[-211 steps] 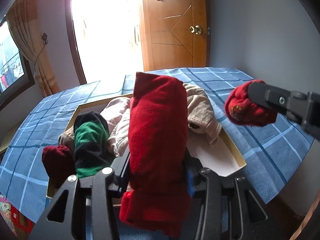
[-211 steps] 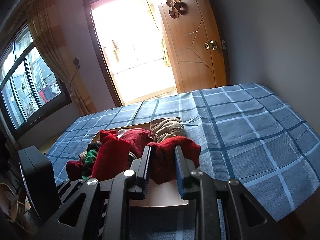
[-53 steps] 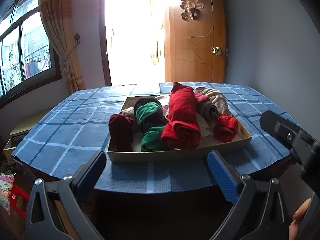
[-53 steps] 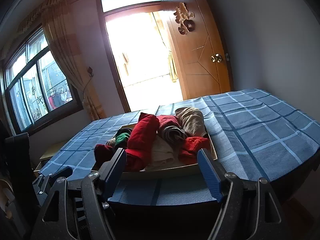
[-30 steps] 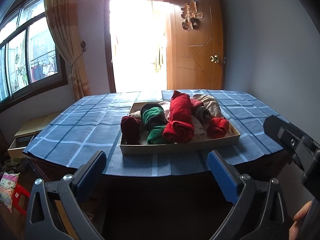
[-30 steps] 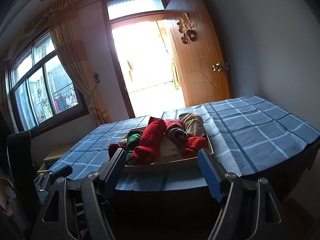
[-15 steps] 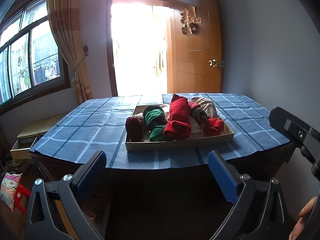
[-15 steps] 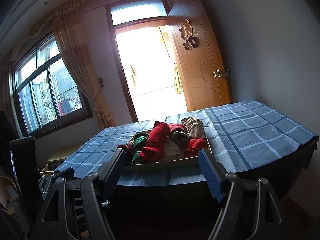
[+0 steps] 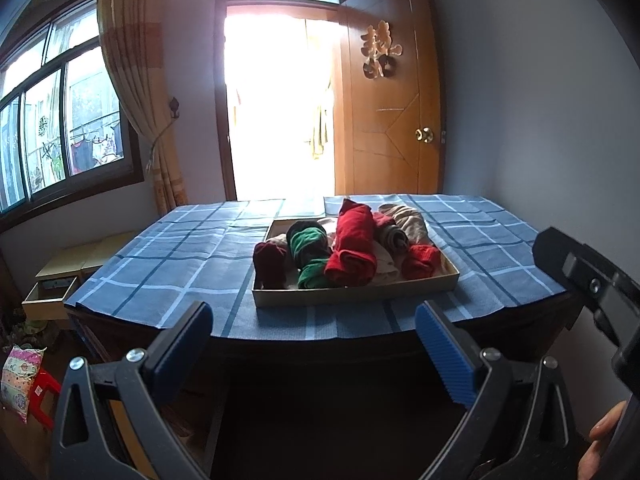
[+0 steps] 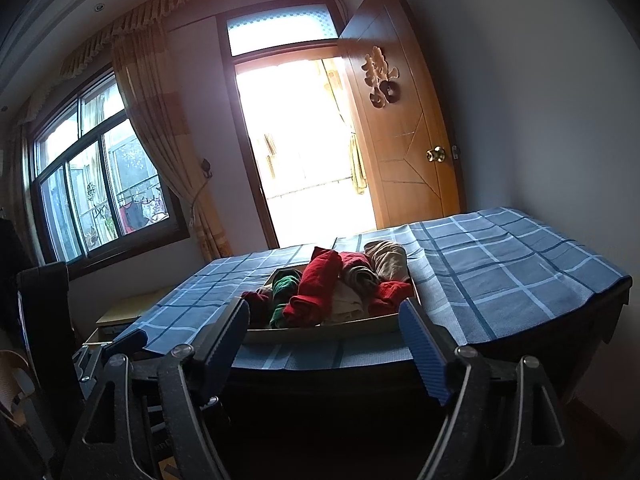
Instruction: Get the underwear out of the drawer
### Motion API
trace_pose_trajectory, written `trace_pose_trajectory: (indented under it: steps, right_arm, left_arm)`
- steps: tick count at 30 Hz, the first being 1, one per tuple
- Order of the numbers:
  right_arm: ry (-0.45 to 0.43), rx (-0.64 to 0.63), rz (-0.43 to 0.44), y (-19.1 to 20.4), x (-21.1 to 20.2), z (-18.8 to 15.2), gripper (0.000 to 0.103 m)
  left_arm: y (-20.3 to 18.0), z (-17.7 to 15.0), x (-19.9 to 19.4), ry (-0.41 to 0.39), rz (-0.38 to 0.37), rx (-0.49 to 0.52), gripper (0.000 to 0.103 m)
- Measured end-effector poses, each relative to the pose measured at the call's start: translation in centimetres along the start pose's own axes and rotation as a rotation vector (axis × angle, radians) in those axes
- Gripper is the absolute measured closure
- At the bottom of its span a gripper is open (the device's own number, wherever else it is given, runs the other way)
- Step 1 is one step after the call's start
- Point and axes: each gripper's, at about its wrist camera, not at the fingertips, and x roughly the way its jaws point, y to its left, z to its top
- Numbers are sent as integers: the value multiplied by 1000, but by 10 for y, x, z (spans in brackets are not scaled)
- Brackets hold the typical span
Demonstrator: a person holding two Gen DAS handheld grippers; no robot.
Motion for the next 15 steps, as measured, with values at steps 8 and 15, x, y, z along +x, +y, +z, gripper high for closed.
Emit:
trace_pose_trajectory:
  steps: [8, 15]
  right_arm:
    - [-20, 6, -1, 0, -5, 3, 19]
    - [-30, -5, 0, 1, -8, 3, 19]
  left_arm:
    - [-1, 2, -4, -12, -1, 7, 0]
    - [0, 4, -7, -28, 16, 10, 0]
